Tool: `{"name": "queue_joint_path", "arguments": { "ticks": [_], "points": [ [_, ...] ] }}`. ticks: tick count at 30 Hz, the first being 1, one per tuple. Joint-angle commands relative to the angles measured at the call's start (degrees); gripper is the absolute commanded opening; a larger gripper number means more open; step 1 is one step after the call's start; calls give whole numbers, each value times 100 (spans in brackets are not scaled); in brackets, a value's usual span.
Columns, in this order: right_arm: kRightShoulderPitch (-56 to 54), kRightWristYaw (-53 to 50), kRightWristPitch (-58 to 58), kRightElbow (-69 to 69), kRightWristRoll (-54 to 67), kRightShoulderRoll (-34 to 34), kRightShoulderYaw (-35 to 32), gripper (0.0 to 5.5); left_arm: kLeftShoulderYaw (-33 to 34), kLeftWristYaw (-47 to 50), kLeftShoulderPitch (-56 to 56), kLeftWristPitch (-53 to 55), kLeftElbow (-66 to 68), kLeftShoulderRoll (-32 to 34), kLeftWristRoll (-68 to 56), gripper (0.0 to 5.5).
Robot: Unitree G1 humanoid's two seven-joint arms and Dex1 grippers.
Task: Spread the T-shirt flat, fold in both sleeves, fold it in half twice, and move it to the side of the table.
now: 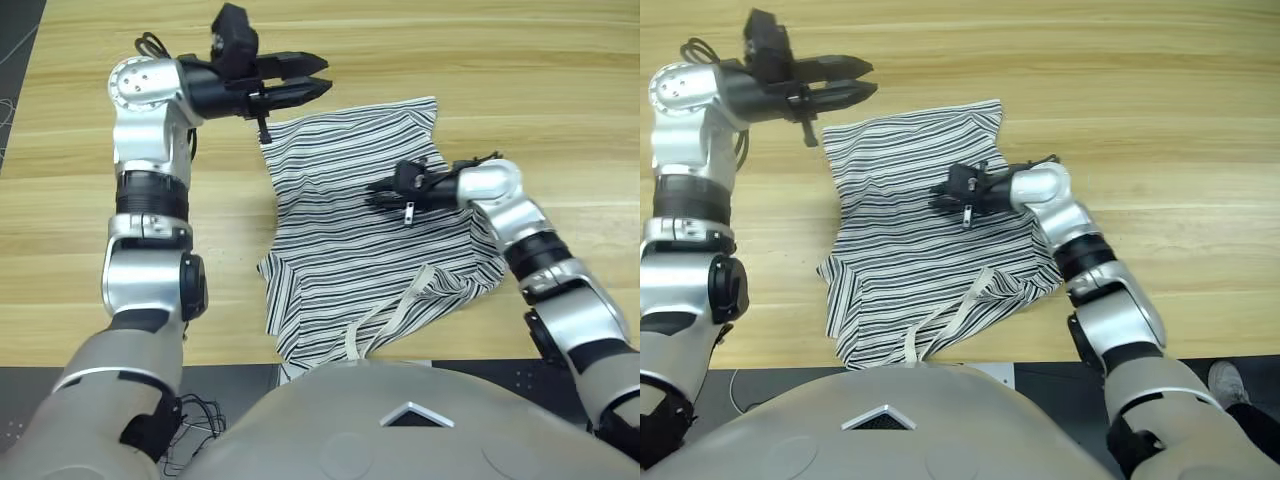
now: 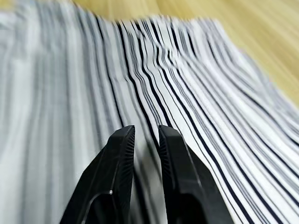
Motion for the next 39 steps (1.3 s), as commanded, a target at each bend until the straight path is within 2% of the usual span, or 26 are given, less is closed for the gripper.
{"name": "queue_joint_path", "arguments": {
  "ticks": [1,7,14,17,20,24,30,34,39],
  "points": [
    [-832,-992,-157,1668,-928,740,313,93,51,52,972,441,-1385,396,-274,111],
    [-1773,-2735,492,2942,-1547,1231,168,93,47,305,1557,629,-2010,572,-347,111],
    [-1937,-3104,482,3084,-1753,1277,-139,93,-183,446,1726,538,-1986,481,-220,111],
    [-1993,-2719,-29,2943,-1539,1203,-483,93,-428,522,1773,313,-1661,370,-1,111],
    [-2105,-1756,-653,2610,-1068,984,-973,93,-706,628,1802,83,-1349,214,227,111],
    [-2142,-802,-855,2216,-708,614,-1339,93,-1087,843,1697,-231,-970,-112,550,111],
    [-1365,501,-872,1737,-579,-82,-1382,93,-1714,1418,1828,-813,-842,-650,1144,111],
    [-586,1376,-734,996,-289,-701,-1481,93,-1843,1386,1982,-812,-1176,-560,1140,111],
    [14,1687,-492,188,-109,-1066,-1521,93,-1810,1382,1960,-810,-1060,-412,1136,111]
  ]
}}
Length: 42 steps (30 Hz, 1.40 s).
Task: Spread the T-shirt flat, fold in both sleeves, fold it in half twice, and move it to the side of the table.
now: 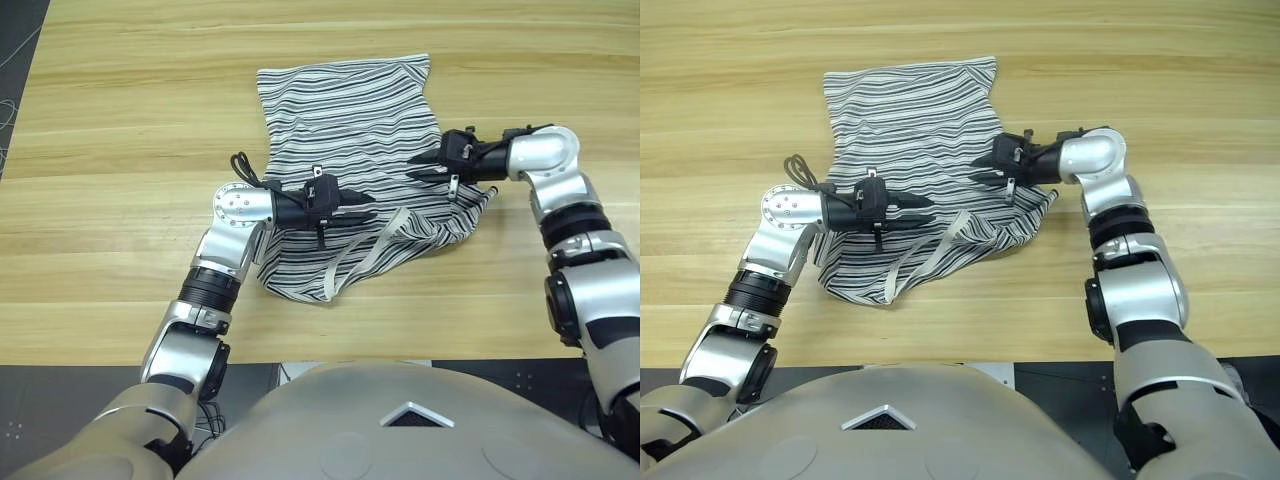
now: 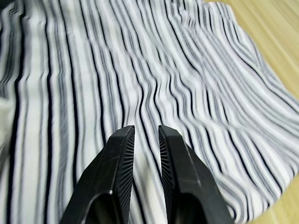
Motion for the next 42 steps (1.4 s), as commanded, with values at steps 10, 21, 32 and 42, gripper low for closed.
{"name": "queue_joint_path", "arguments": {
  "ticks": [10,21,32,42],
  "points": [
    [1088,302,608,-1502,264,-281,73,93,-263,456,-145,-231,1027,351,819,111],
    [2121,1362,1830,-3491,1114,-907,143,93,-610,959,-377,-692,1842,496,1410,111],
    [2376,1868,1959,-3638,941,-1932,249,93,-563,900,-394,-822,1764,626,1262,111],
    [2233,2428,3043,-4553,2704,-2467,-238,93,16,-74,1031,3,-1854,1951,-21,111]
  ]
}}
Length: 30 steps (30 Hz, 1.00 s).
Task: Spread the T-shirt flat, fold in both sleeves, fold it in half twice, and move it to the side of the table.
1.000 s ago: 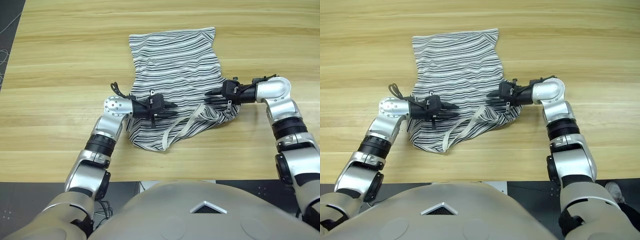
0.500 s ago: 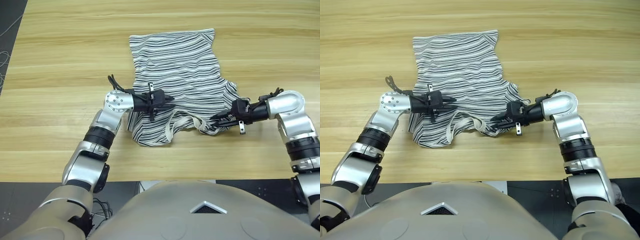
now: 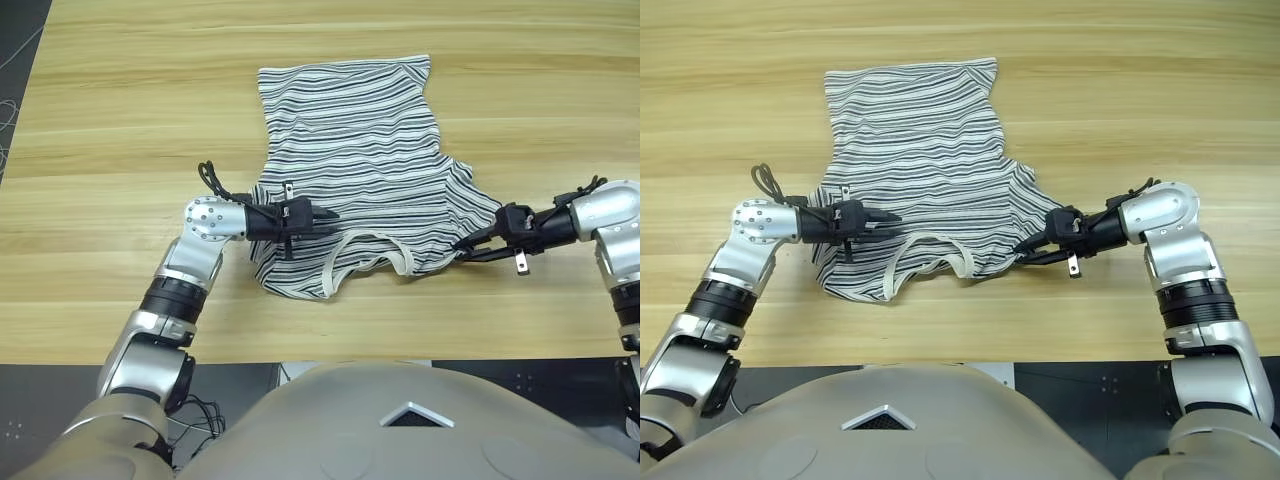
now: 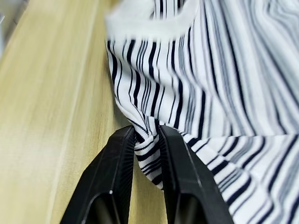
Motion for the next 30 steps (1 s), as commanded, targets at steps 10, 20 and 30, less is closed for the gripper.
{"name": "queue_joint_path", "arguments": {
  "ticks": [10,20,30],
  "points": [
    [-573,-789,993,-263,1517,-162,-27,93,479,-73,674,852,-1748,1151,-119,111],
    [-567,-1326,-109,829,26,438,241,93,613,12,738,432,-828,1389,267,111],
    [-548,-1275,-263,978,-148,445,119,93,1312,62,776,337,-772,1582,-74,111]
  ]
}}
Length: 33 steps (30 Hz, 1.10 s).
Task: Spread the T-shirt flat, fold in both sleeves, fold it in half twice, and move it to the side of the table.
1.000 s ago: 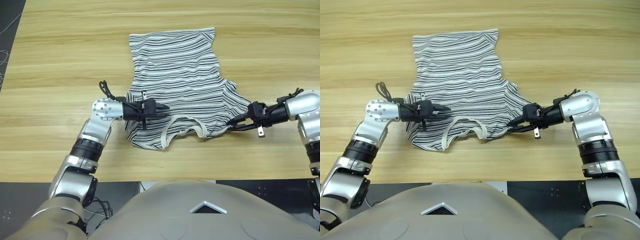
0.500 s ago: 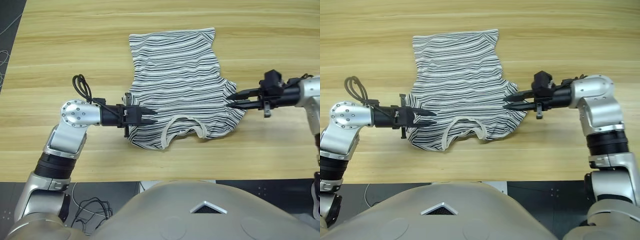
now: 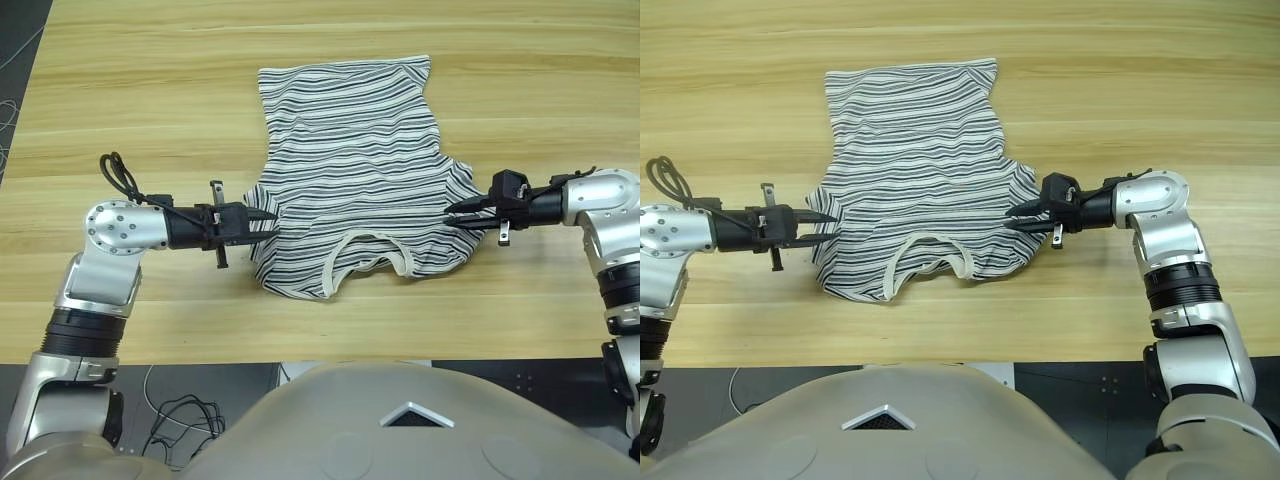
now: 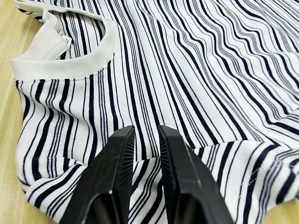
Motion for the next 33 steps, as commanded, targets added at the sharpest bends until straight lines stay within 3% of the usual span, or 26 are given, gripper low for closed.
{"name": "queue_joint_path", "arguments": {
  "ticks": [1,16,23,27,30,33],
  "points": [
    [-19,28,-45,-7,-79,-18,-87,93,235,111,-40,-86,270,90,-35,111],
    [-1,41,-121,63,-190,-21,-143,93,-502,309,-377,-683,1998,-634,578,111],
    [-271,-1063,-1058,1328,-1929,-219,453,93,-557,330,-431,-941,3026,-277,854,111],
    [-417,-1297,-1402,1835,-2340,-373,664,93,-637,164,-76,-1123,3352,142,935,111],
    [-425,-1217,-1558,1981,-2371,-468,733,93,-587,81,133,-1143,3257,374,783,111],
    [-47,-226,-1296,1226,-1377,-498,554,93,-611,102,126,-1125,3187,433,716,111]
  ]
}}
